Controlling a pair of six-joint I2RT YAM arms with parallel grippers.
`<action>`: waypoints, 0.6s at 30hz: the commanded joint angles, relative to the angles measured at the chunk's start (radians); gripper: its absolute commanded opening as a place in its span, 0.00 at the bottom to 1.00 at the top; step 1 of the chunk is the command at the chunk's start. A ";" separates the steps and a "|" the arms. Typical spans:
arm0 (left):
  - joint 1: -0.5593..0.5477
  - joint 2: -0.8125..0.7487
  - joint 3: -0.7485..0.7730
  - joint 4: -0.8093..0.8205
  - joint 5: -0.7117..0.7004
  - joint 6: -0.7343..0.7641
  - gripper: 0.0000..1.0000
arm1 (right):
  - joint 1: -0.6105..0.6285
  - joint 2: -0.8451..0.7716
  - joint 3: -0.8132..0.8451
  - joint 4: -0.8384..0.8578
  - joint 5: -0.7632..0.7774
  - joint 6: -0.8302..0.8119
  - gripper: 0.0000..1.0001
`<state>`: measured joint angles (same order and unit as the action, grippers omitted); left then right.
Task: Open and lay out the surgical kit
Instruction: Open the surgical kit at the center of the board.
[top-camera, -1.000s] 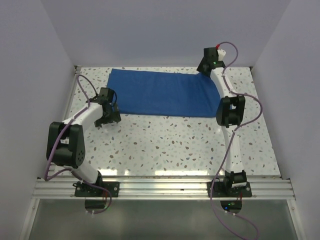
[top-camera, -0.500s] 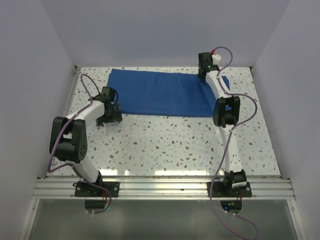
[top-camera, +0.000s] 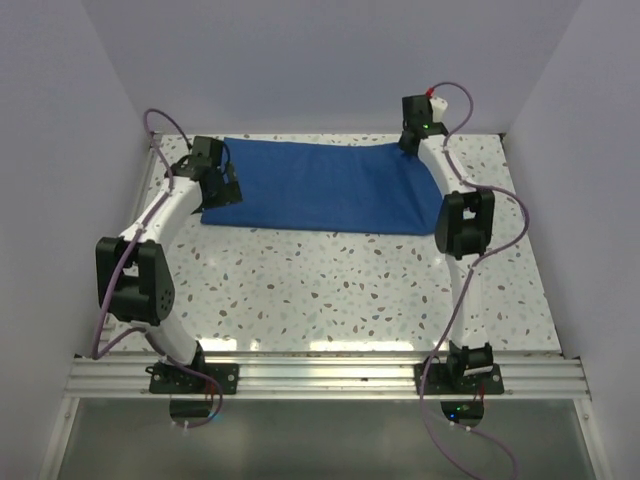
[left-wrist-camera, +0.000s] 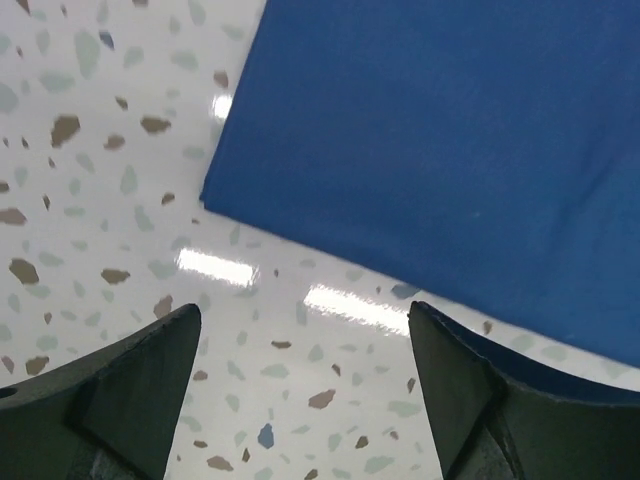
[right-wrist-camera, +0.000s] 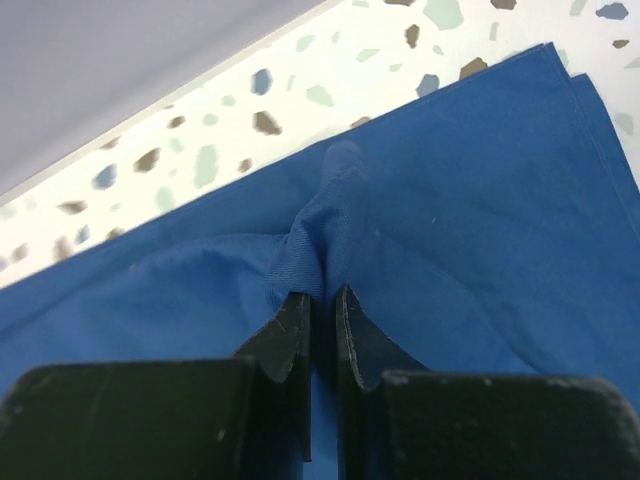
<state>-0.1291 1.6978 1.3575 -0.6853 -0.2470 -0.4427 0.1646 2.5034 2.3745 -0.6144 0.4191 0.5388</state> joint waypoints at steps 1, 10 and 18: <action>0.013 -0.044 0.124 -0.036 -0.032 -0.001 0.89 | 0.044 -0.324 -0.171 0.074 -0.080 -0.023 0.00; 0.013 -0.112 0.143 -0.066 -0.063 -0.054 0.89 | 0.185 -0.885 -0.865 0.041 -0.266 0.033 0.00; 0.013 -0.234 0.063 -0.076 -0.129 -0.185 0.89 | 0.270 -1.575 -1.447 -0.287 -0.240 0.121 0.00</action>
<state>-0.1246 1.5547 1.4590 -0.7425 -0.3168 -0.5423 0.4458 1.1801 1.0649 -0.6807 0.1574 0.6014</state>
